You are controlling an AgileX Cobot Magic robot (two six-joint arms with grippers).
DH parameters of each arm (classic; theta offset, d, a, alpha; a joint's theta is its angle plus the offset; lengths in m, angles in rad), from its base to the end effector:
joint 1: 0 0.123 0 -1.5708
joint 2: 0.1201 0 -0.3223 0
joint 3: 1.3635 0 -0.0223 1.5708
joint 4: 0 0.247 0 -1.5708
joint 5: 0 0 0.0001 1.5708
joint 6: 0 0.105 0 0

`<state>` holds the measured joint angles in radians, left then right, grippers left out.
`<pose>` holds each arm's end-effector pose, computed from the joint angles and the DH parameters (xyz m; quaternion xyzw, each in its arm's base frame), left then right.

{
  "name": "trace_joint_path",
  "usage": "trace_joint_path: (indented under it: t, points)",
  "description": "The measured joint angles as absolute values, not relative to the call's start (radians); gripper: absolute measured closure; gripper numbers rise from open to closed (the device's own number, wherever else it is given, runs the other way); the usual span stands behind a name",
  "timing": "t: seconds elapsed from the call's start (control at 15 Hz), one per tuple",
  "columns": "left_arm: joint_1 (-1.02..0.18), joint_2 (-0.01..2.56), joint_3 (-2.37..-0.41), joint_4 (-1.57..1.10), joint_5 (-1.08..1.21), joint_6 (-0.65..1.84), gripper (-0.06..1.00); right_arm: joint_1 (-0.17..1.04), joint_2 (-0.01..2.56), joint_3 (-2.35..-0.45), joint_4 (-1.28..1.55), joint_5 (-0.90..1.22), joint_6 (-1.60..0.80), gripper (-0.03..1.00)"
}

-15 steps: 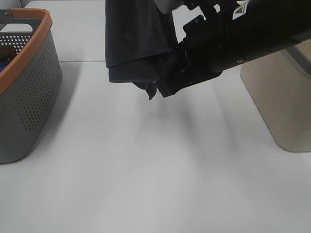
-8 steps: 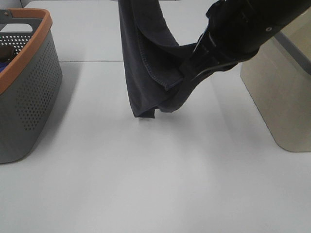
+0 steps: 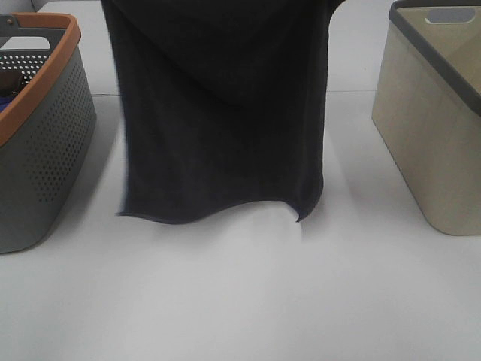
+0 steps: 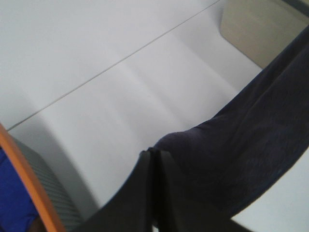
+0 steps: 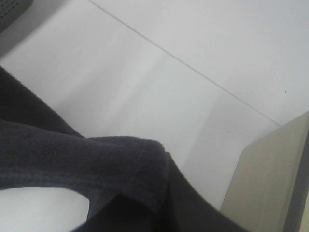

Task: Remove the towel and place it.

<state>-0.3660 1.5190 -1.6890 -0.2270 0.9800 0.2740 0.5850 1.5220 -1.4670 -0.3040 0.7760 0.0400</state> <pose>0.3042 -0.1376 0.4616 0.2670 0.8655 -0.1304 0.4032 0.3008 0.1728 0.4069 -0.2979 0.8566 -0.0116 0.4212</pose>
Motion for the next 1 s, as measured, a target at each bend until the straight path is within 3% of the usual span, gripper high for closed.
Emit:
trace_joint_path:
  t: [0.27,0.73,1.0]
  points:
    - [-0.366,1.595,-1.689,-0.096,0.854,0.224,0.94,0.501,1.616,-1.588,-0.321,0.668,0.04,0.97]
    - [-0.366,1.759,-1.689,0.052,0.304,0.218,0.94,0.342,1.857,-1.751,-0.32,0.381,0.04,0.97]
    - [-0.366,1.884,-1.689,0.147,0.191,0.218,0.94,0.338,1.966,-1.755,-0.309,0.458,-0.037,0.97]
